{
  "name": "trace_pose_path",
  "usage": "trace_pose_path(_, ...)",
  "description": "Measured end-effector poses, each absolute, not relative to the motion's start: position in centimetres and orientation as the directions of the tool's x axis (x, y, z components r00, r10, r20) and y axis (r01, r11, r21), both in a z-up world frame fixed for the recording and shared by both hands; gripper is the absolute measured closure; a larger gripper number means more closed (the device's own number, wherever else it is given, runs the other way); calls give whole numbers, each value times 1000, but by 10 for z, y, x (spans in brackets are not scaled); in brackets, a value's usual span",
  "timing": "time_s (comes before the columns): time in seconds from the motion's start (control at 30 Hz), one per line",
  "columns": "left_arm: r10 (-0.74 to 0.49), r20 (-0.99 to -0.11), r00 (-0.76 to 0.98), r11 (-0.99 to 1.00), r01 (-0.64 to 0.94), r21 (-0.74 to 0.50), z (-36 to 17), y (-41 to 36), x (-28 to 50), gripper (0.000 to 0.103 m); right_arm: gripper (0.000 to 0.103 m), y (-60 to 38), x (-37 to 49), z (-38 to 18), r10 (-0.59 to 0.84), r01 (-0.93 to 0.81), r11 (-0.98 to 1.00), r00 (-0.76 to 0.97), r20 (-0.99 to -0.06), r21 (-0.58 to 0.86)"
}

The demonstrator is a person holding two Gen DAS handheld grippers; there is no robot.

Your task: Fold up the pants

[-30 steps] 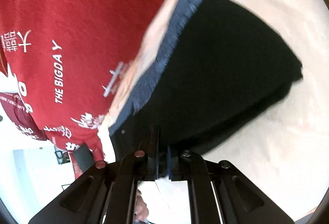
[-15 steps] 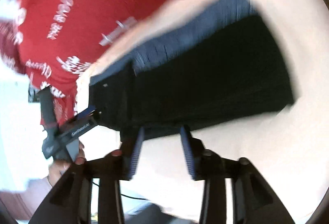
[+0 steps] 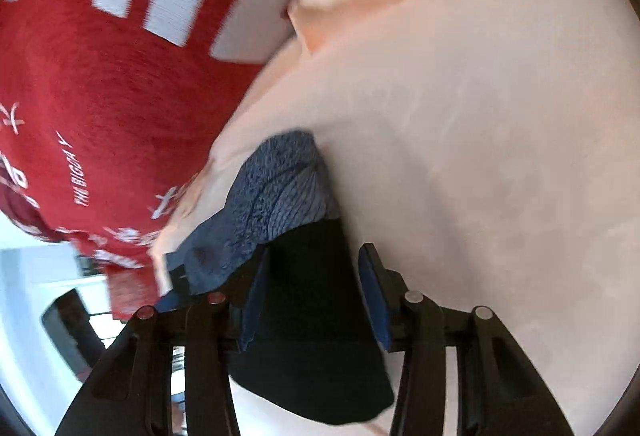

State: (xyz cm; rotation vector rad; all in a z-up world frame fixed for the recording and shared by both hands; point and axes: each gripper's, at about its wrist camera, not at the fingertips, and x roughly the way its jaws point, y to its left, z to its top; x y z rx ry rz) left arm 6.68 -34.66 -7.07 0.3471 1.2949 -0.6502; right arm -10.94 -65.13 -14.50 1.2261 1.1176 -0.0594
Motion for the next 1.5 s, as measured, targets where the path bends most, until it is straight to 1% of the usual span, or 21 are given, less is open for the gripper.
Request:
trace_pose_path(0.13,-217,-970,107,786,609,-108,-87,-359,65,16,76,-650,-111,-137,538,576,363,513,-670,732)
trace_pose_path(0.23,-187,-974,129,776,627,-66,-89,-350,64,16,78,-639,-110,-112,537,537,394,525,-661,746)
trace_pose_path(0.27,-169,-977,134,775,630,-48,-92,-348,65,16,78,-635,-110,-107,521,536,423,516,-680,731)
trace_pose_path(0.4,-116,-986,123,796,606,-18,-110,-331,70,16,78,-612,-96,-104,323,580,643,388,-863,501)
trace_pose_path(0.47,-131,-985,116,810,586,-39,-116,-324,72,11,75,-599,-84,-110,210,564,740,324,-922,367)
trace_pose_path(0.5,-127,-984,126,813,582,-31,-118,-323,73,7,71,-597,-81,-110,178,557,761,315,-932,333)
trace_pose_path(0.57,-130,-982,134,805,592,-26,-119,-323,73,7,68,-590,-78,-105,116,543,795,298,-947,269)
trace_pose_path(0.6,-129,-983,134,804,594,-24,-118,-323,73,7,61,-590,-79,-103,99,542,803,290,-952,248)
trace_pose_path(0.63,-123,-983,137,803,596,-17,-116,-322,73,7,60,-588,-78,-100,85,539,810,280,-956,230)
trace_pose_path(0.8,-105,-983,151,826,563,-2,-102,-290,85,7,57,-590,-88,-81,47,543,819,255,-966,183)
trace_pose_path(0.9,-127,-981,146,841,540,-29,-93,-268,96,7,57,-581,-94,-62,3,552,819,269,-963,156)
trace_pose_path(1.0,-167,-976,142,823,564,-58,-84,-264,103,7,57,-570,-101,-49,-19,543,826,295,-955,151)
trace_pose_path(1.1,-223,-971,92,816,562,-134,-81,-269,114,7,57,-555,-98,-46,-17,533,832,302,-953,154)
trace_pose_path(1.17,-299,-953,45,802,553,-225,-76,-277,118,8,57,-551,-99,-44,-8,533,830,309,-951,166)
trace_pose_path(1.23,-359,-933,8,778,555,-294,-71,-286,120,14,57,-549,-100,-42,-2,540,823,314,-950,177)
trace_pose_path(1.3,-367,-928,-56,752,570,-332,-76,-295,117,17,57,-550,-105,-38,13,543,817,317,-948,193)
trace_pose_path(1.33,-356,-932,-71,749,574,-330,-80,-296,118,29,57,-548,-104,-40,20,545,815,315,-949,198)
trace_pose_path(1.37,-325,-940,-99,748,581,-320,-90,-298,116,34,57,-545,-104,-42,30,545,813,312,-949,205)
trace_pose_path(1.43,-285,-949,-136,756,577,-310,-101,-297,114,57,57,-540,-105,-43,46,547,808,308,-950,217)
trace_pose_path(1.47,-282,-949,-142,756,576,-311,-102,-295,111,61,57,-539,-106,-43,53,546,807,310,-949,224)
trace_pose_path(1.5,-287,-946,-148,754,574,-319,-101,-294,110,72,57,-538,-107,-43,57,545,807,310,-949,227)
